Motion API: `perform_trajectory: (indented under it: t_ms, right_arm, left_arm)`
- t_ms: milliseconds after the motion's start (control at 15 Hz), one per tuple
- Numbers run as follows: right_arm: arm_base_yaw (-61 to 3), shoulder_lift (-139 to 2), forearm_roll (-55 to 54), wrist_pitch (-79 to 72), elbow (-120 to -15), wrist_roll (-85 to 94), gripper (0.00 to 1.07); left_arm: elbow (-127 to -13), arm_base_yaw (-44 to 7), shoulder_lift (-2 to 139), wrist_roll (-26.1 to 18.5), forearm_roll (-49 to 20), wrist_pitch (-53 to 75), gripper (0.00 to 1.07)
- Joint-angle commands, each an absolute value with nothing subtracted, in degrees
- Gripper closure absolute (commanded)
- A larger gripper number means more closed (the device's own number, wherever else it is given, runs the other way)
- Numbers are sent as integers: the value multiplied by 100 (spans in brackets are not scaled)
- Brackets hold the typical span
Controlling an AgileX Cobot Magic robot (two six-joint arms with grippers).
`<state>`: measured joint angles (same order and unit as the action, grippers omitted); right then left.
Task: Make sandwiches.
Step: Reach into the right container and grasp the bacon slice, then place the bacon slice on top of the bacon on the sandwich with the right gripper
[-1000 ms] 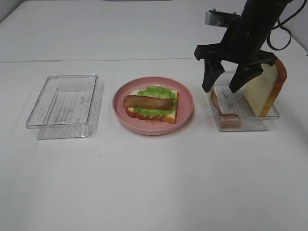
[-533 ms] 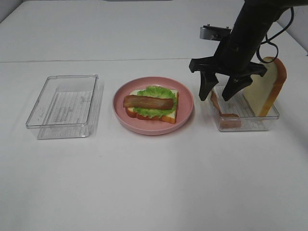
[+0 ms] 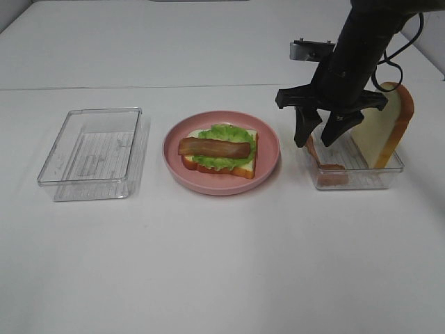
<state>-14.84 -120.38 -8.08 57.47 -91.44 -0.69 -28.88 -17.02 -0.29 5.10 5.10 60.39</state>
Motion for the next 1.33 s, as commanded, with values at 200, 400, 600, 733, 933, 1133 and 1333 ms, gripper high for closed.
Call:
perform_trajectory:
  t_ms: [200, 400, 600, 733, 933, 1133, 1333]
  right_arm:
    - [-1490, -12164, -831, 5764, -9167, 0, 61]
    - [-1490, -12193, -825, 5718, -9167, 29, 68]
    - [-1490, -12193, -808, 5724, -9167, 29, 90]
    - [-1490, -12193, -802, 5764, -9167, 29, 103]
    - [-1490, -12193, -796, 5879, -9167, 40, 107]
    - [-1490, -12175, -796, 5993, -9167, 57, 107]
    - [-1490, -11872, -779, 5999, -9167, 57, 107]
  left_arm:
    - [-2865, -1707, -166, 544, 544, 6005, 23]
    - [-2865, -1707, -166, 544, 544, 6005, 23]
    - [-2865, -1707, -166, 544, 544, 6005, 23]
    - [-2865, -1707, -166, 544, 544, 6005, 23]
    - [-2865, -1707, -166, 544, 544, 6005, 23]
    - [-2865, -1707, -166, 544, 544, 6005, 23]
    - [-2865, -1707, -166, 544, 544, 6005, 23]
